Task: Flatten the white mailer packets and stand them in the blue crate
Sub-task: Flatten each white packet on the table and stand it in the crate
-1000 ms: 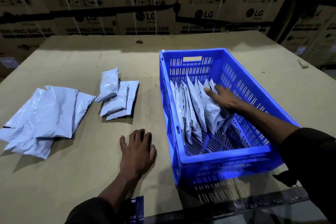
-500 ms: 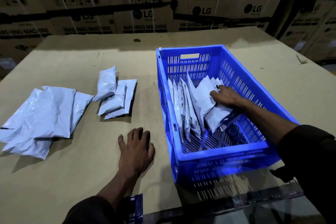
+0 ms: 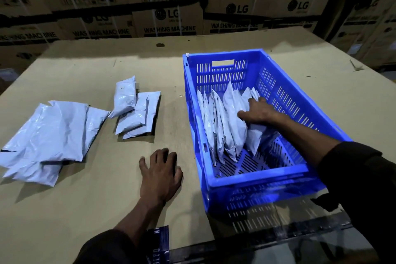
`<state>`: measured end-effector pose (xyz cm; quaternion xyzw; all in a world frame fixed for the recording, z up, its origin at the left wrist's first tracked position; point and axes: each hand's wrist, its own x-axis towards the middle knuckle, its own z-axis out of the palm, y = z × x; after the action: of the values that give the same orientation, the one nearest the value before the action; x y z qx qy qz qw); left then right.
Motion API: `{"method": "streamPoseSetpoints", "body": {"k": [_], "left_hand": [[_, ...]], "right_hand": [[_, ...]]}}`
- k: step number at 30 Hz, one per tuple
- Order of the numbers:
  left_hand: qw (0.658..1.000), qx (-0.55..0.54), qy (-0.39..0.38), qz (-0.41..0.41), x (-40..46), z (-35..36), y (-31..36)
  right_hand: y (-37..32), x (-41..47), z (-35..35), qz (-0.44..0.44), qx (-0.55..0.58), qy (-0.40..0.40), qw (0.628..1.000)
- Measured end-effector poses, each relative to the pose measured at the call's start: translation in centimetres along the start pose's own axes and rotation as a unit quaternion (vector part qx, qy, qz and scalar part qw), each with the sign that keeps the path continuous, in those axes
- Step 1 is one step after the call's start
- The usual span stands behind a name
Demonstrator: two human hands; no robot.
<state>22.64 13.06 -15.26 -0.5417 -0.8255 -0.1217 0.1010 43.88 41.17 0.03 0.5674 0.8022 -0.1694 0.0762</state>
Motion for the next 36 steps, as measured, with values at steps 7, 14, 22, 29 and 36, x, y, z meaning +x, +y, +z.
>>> {"method": "streamPoseSetpoints", "body": {"k": [7, 14, 22, 29, 36], "left_hand": [[1.0, 0.005, 0.0, -0.003, -0.2, -0.1, -0.1], [1.0, 0.002, -0.006, -0.001, -0.2, -0.2, 0.1], [1.0, 0.003, 0.0, -0.002, -0.2, -0.1, -0.1], [1.0, -0.003, -0.002, 0.001, -0.1, -0.2, 0.1], [1.0, -0.001, -0.008, -0.001, -0.1, -0.3, 0.0]], "right_hand": [[-1.1, -0.8, 0.1, -0.01, -0.018, -0.034, 0.999], [-1.9, -1.7, 1.7, -0.013, -0.068, -0.002, 0.998], [-3.0, -1.3, 2.1, 0.007, -0.052, -0.063, 0.997], [-2.7, -2.4, 1.4, 0.034, -0.111, -0.009, 0.993], [-4.1, -2.3, 1.0, -0.003, 0.004, -0.008, 1.0]]}}
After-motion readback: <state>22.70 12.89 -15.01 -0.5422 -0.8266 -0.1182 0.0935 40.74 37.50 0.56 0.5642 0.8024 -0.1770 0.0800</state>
